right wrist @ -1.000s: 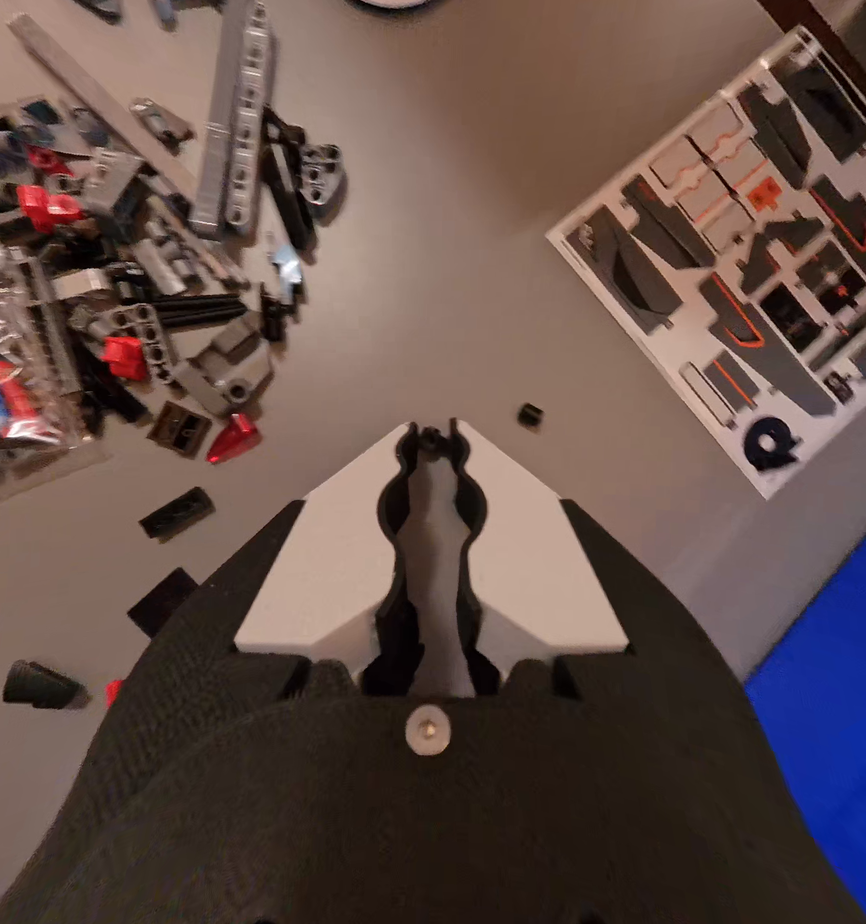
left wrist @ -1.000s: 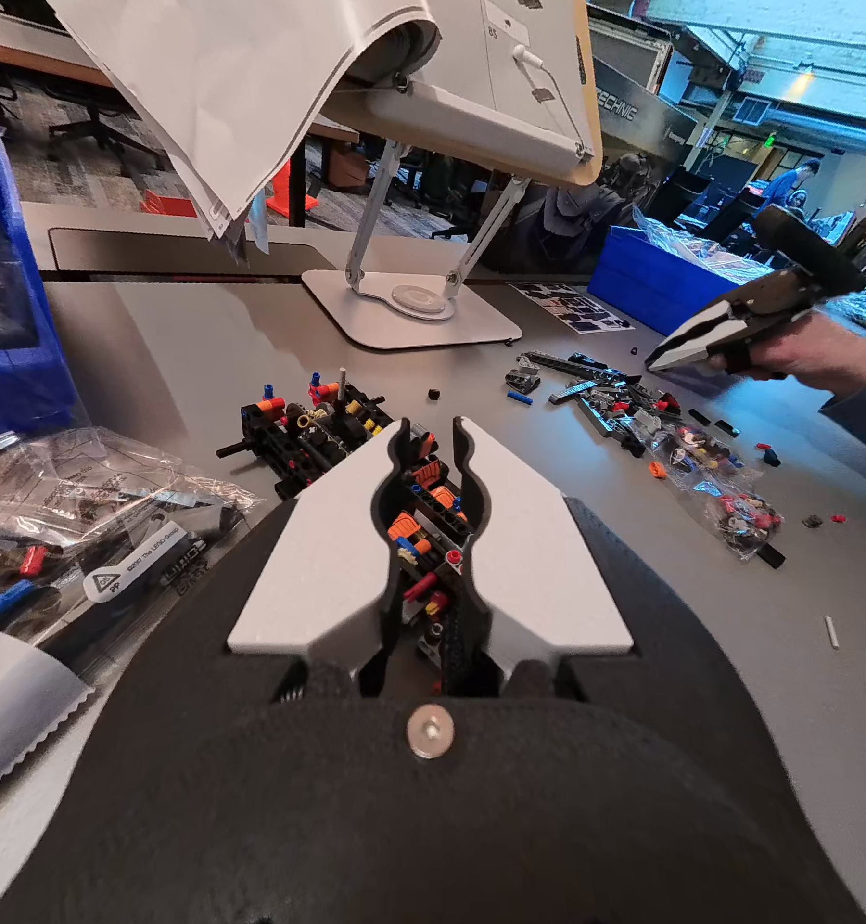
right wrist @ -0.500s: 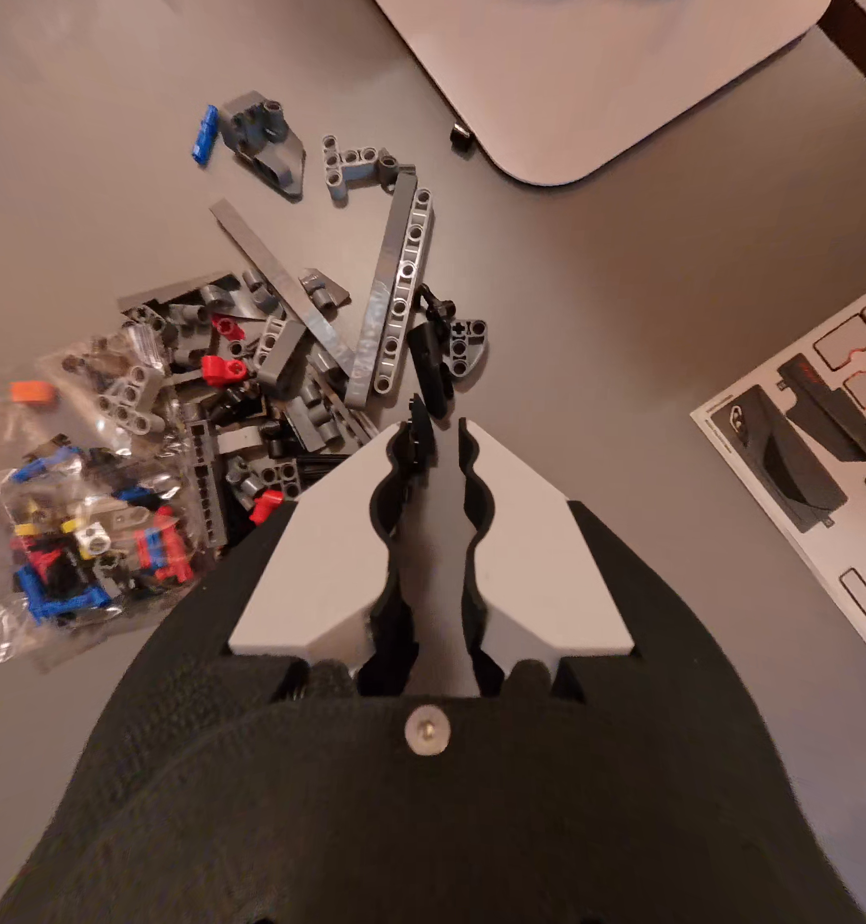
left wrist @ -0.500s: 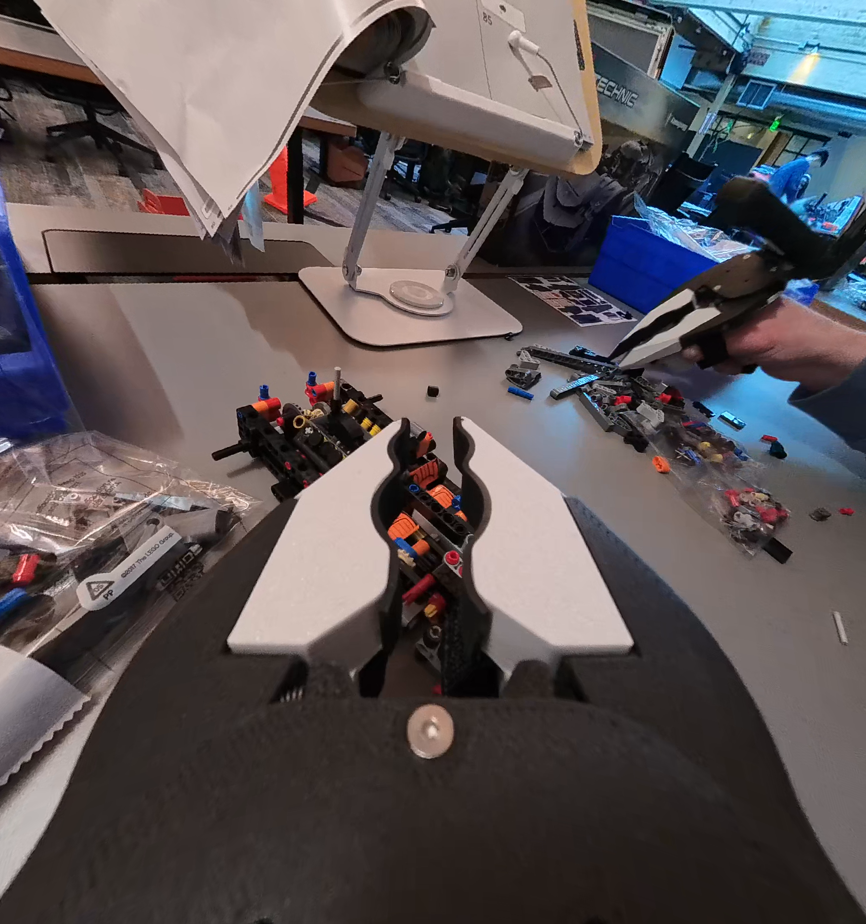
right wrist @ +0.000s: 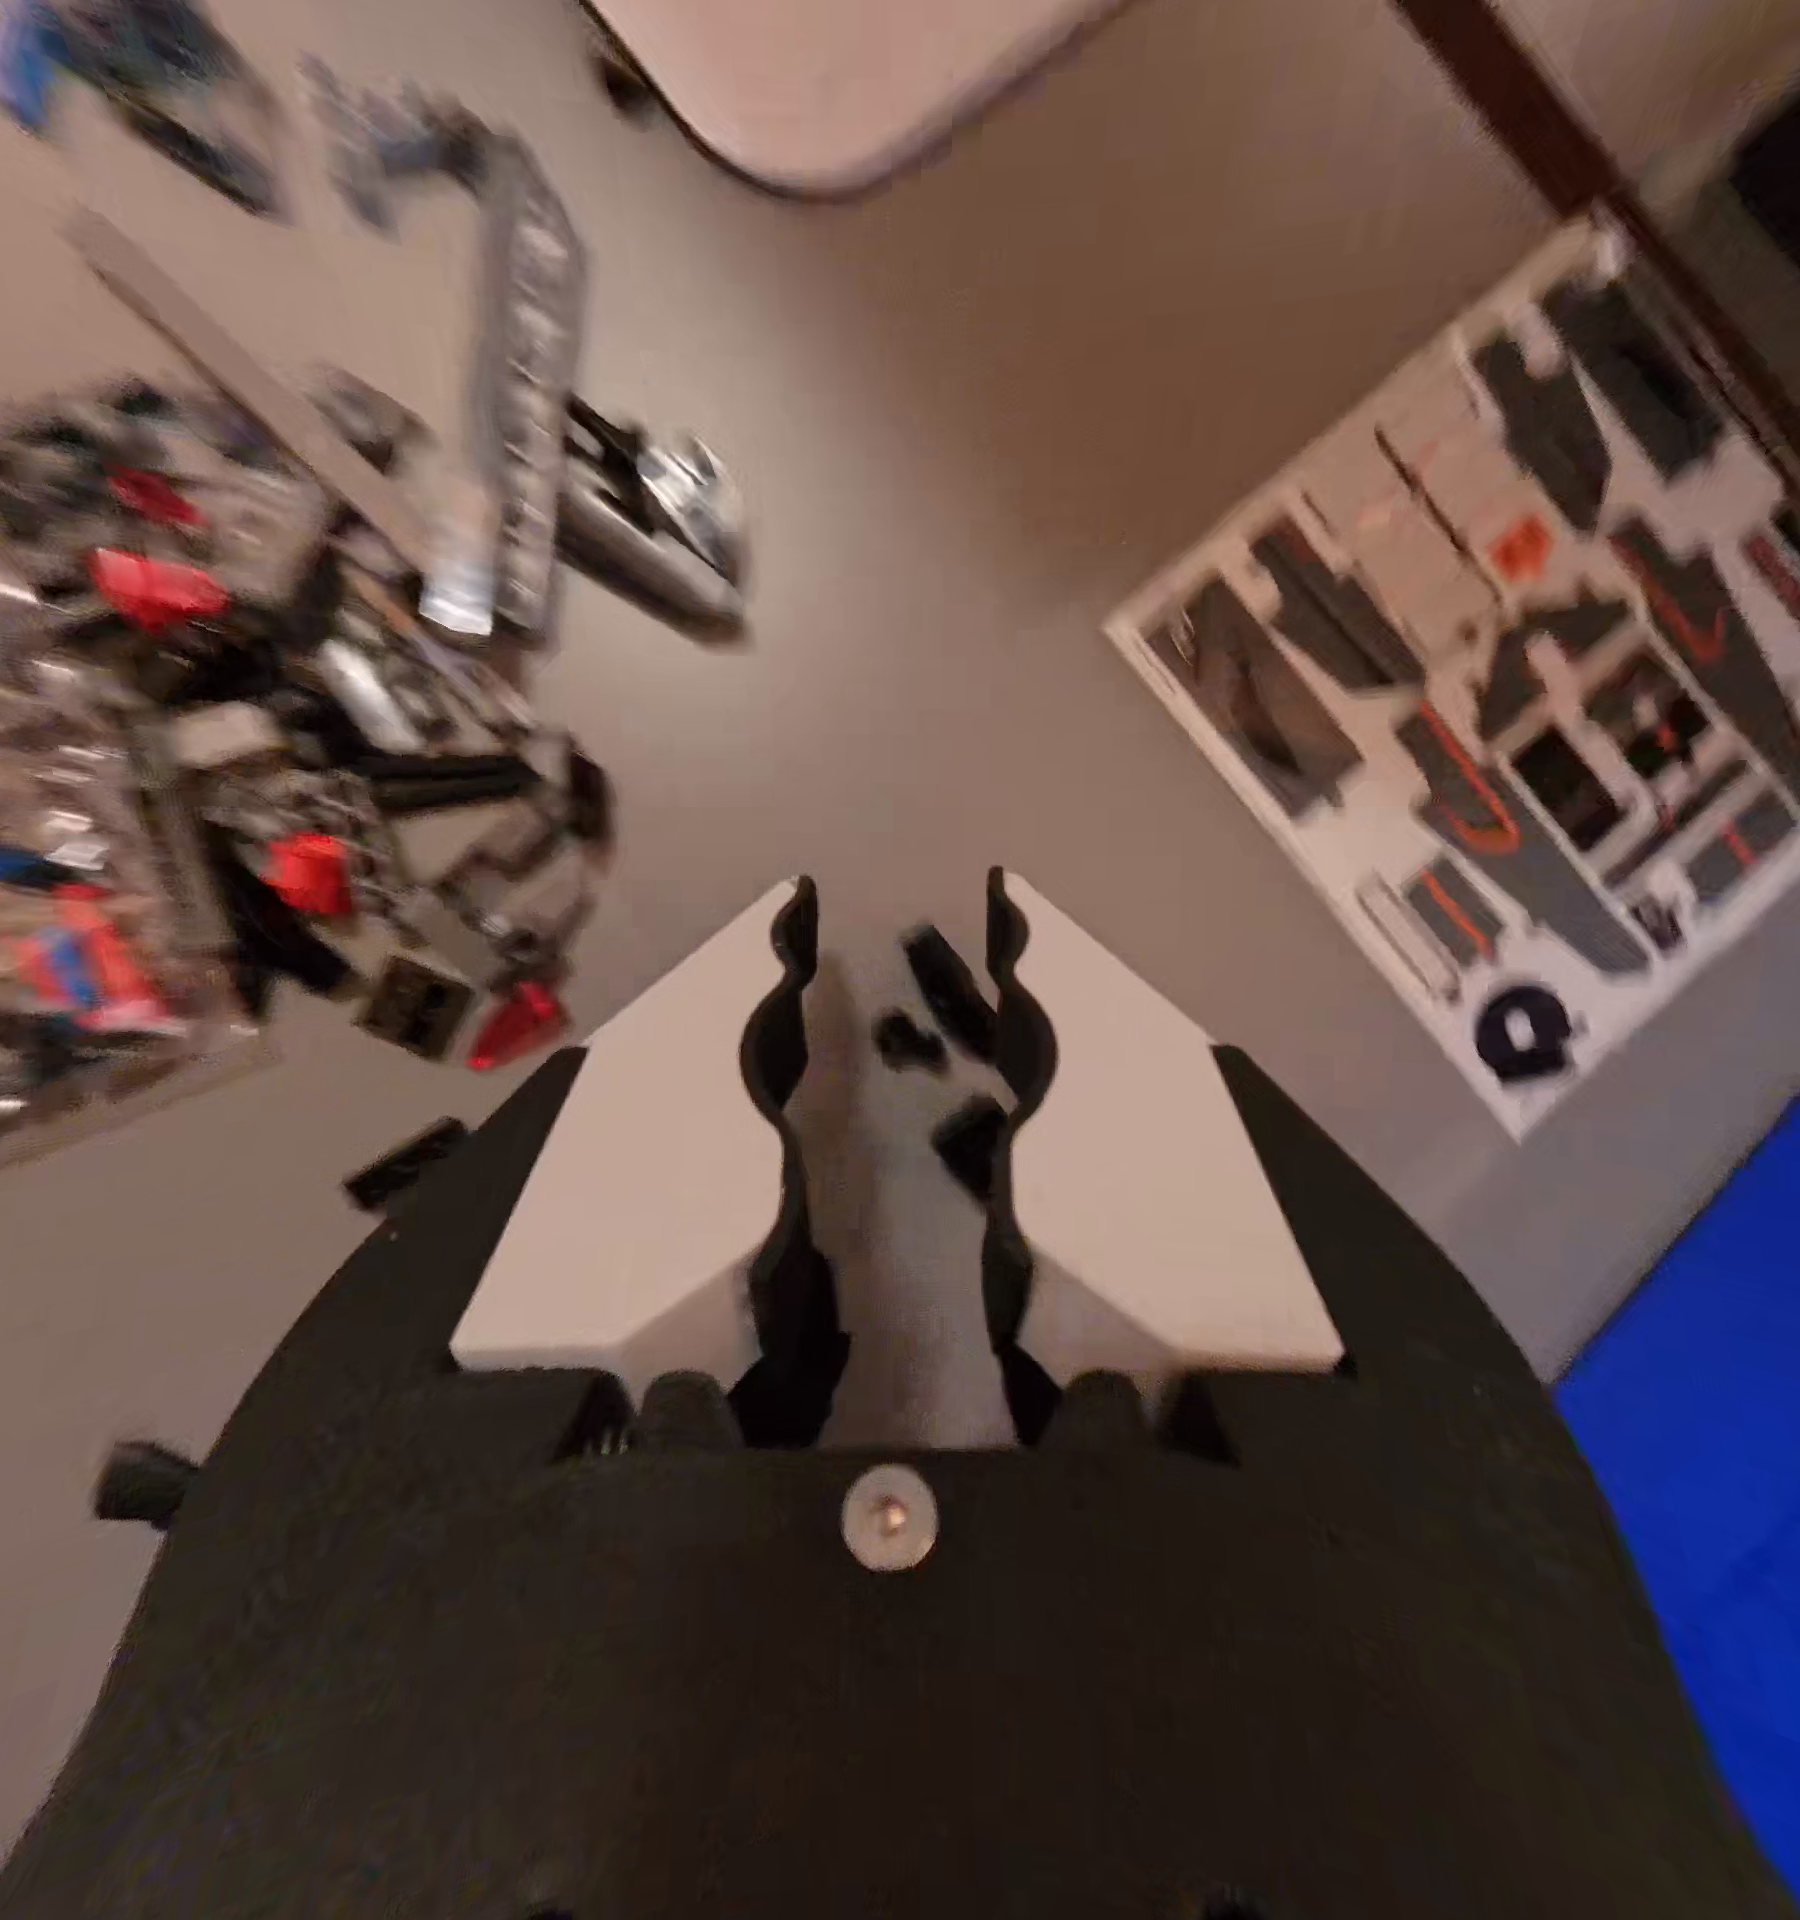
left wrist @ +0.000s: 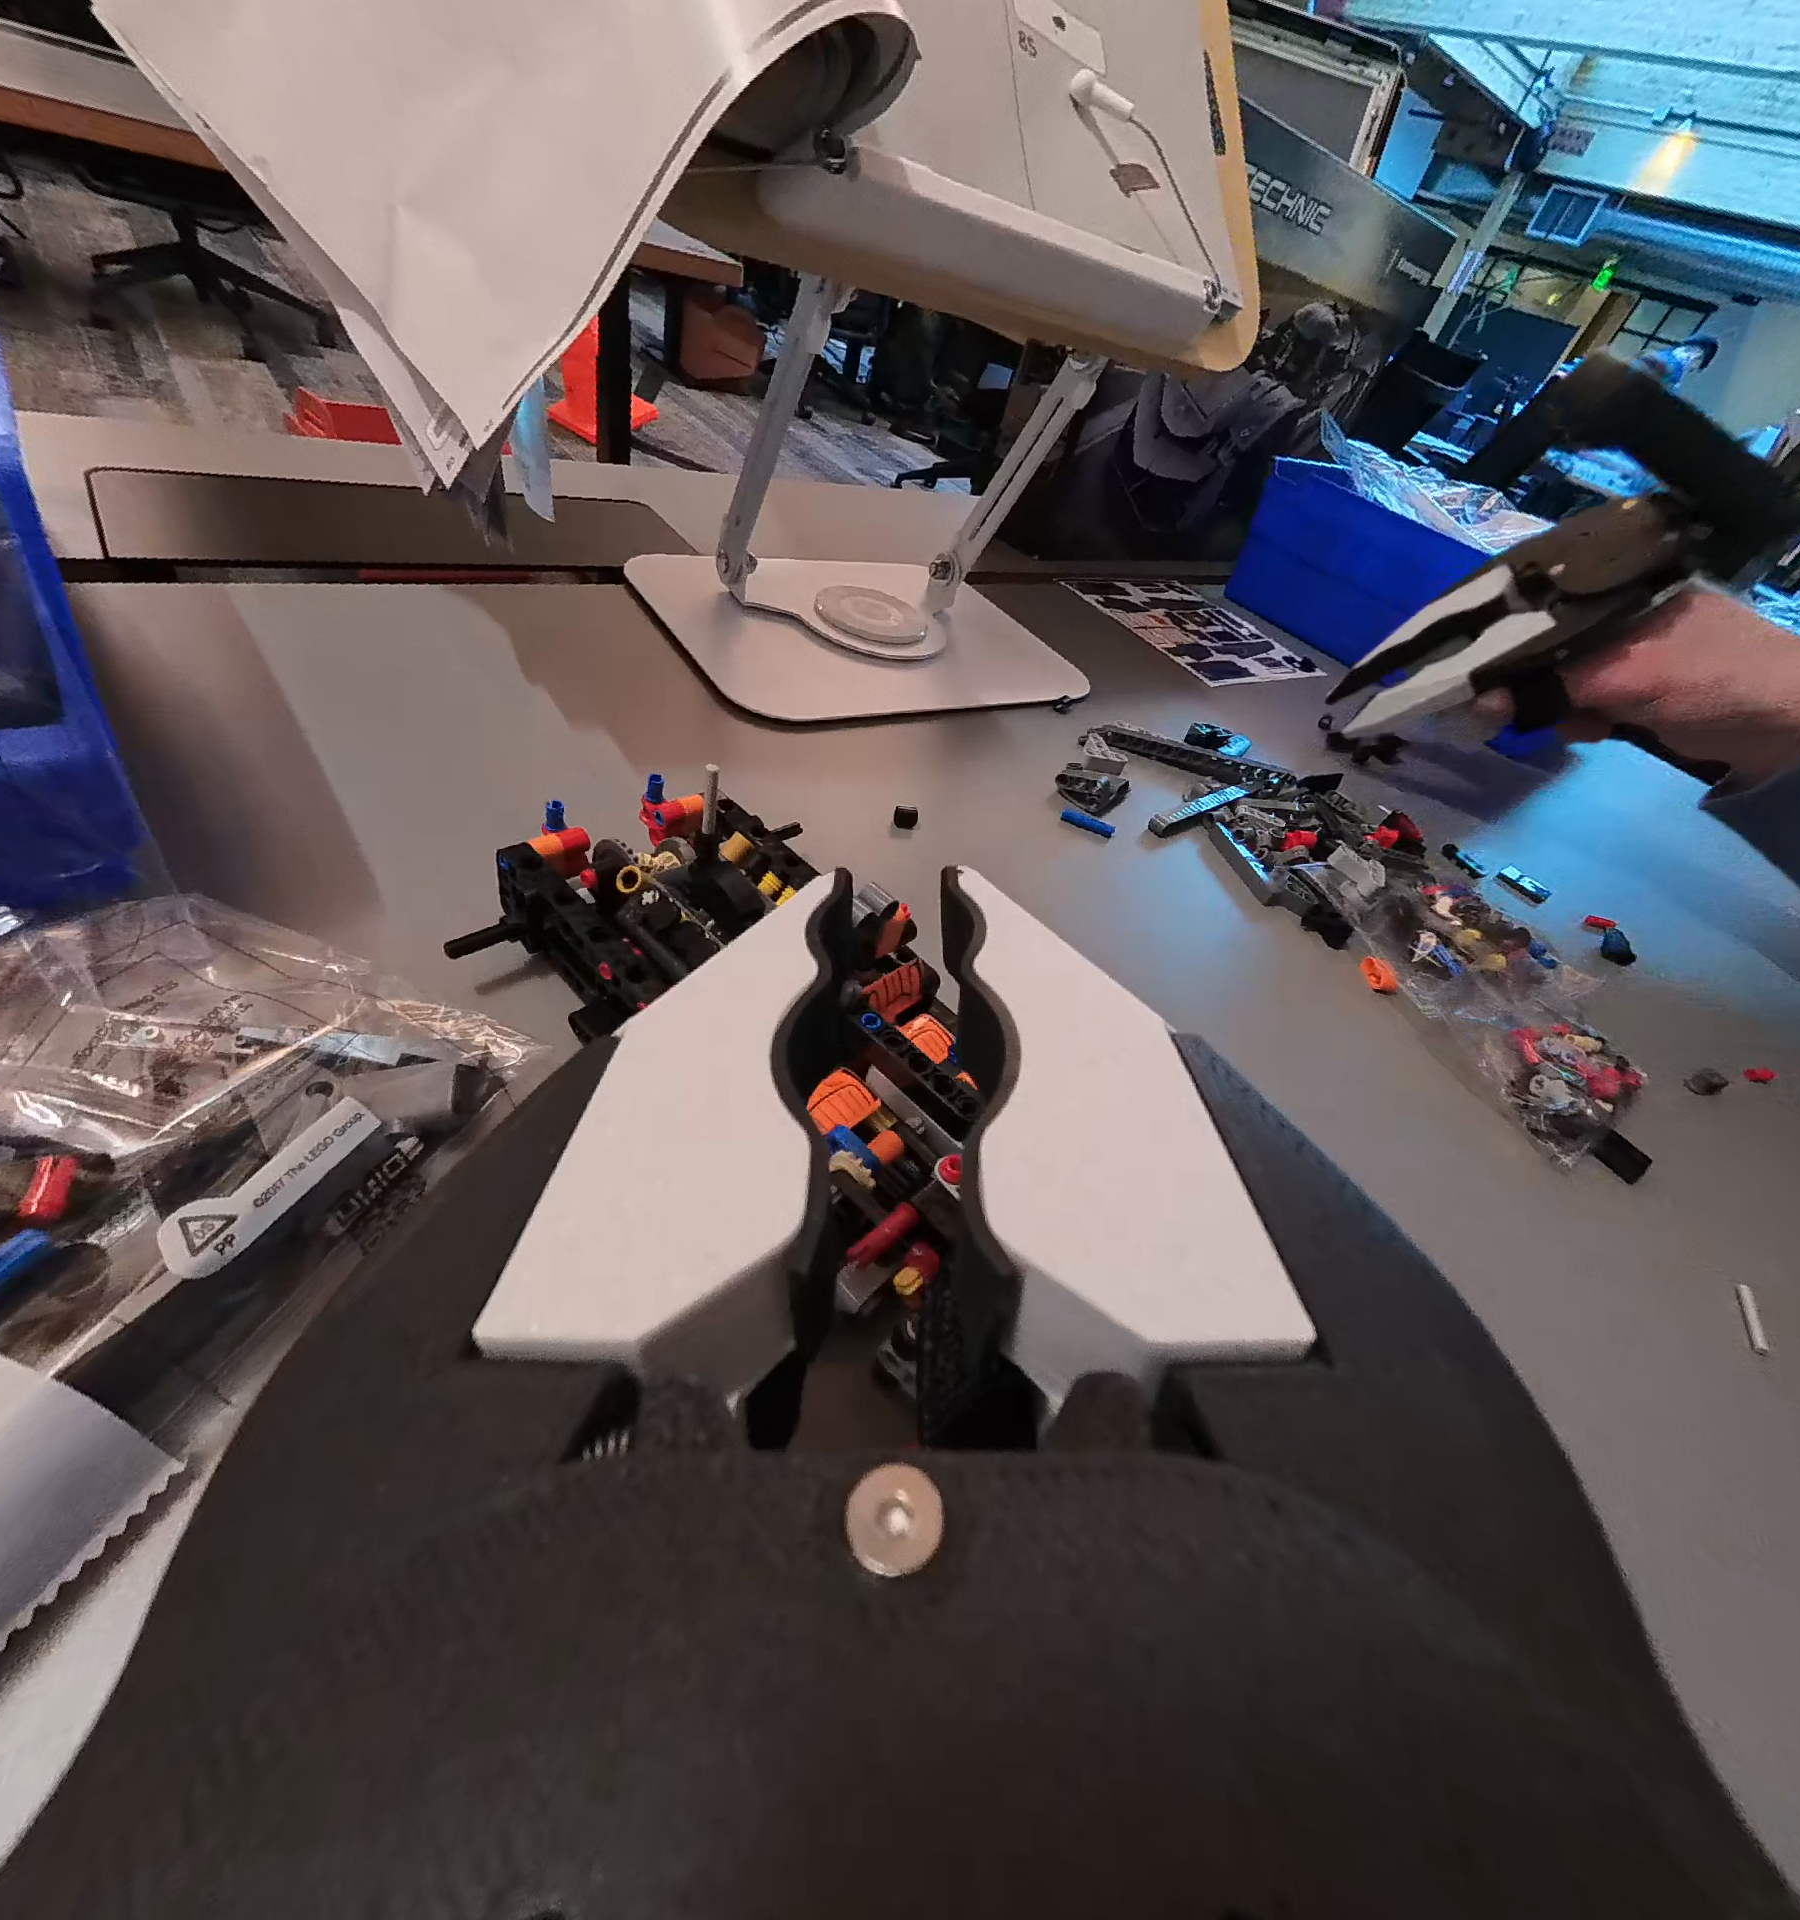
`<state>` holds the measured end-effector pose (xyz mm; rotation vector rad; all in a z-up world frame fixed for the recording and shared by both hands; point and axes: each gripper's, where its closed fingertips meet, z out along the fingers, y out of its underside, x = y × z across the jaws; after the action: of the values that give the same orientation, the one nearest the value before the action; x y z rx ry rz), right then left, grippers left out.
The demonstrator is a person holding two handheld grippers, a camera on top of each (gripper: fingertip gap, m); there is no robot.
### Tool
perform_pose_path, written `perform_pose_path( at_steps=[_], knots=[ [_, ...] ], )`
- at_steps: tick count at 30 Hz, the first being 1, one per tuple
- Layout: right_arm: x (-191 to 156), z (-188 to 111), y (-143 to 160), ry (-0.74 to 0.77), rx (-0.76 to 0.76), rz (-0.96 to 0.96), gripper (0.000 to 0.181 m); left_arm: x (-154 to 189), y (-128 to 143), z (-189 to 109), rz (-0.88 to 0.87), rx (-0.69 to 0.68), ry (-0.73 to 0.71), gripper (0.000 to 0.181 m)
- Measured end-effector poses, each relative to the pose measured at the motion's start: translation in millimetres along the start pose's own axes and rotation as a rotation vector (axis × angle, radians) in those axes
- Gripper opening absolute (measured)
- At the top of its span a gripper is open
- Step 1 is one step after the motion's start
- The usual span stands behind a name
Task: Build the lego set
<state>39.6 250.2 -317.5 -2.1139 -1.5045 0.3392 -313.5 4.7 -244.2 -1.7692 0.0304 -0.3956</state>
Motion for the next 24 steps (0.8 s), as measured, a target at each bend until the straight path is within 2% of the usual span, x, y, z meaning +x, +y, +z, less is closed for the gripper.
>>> perform_pose_path(
  at_steps=[1, 5, 8, 15, 17, 24],
  knots=[
    [-10, -2, -13, -0.032, 0.04, -0.03, 0.029, 0, 0, 0, 0.0, 0.0, 0.001, 0.014],
    [-50, 7, -54, -0.145, 0.11, -0.176, 0.017, 3, -2, 0, 0.011, 0.004, 0.003, 0.014],
    [-61, 24, -65, -0.183, 0.096, -0.278, 0.013, 2, -4, -3, 0.018, 0.009, -0.002, 0.014],
    [-66, 44, -62, -0.279, 0.058, -0.351, 0.005, 1, -4, -3, 0.013, 0.013, 0.003, 0.014],
    [-64, 43, -61, -0.288, 0.053, -0.341, 0.0, 0, -4, -2, 0.011, 0.012, 0.004, 0.014],
    [-48, 31, -39, -0.282, 0.003, -0.291, 0.0, -1, -5, -2, 0.009, 0.018, 0.003, 0.014]
  ],
)
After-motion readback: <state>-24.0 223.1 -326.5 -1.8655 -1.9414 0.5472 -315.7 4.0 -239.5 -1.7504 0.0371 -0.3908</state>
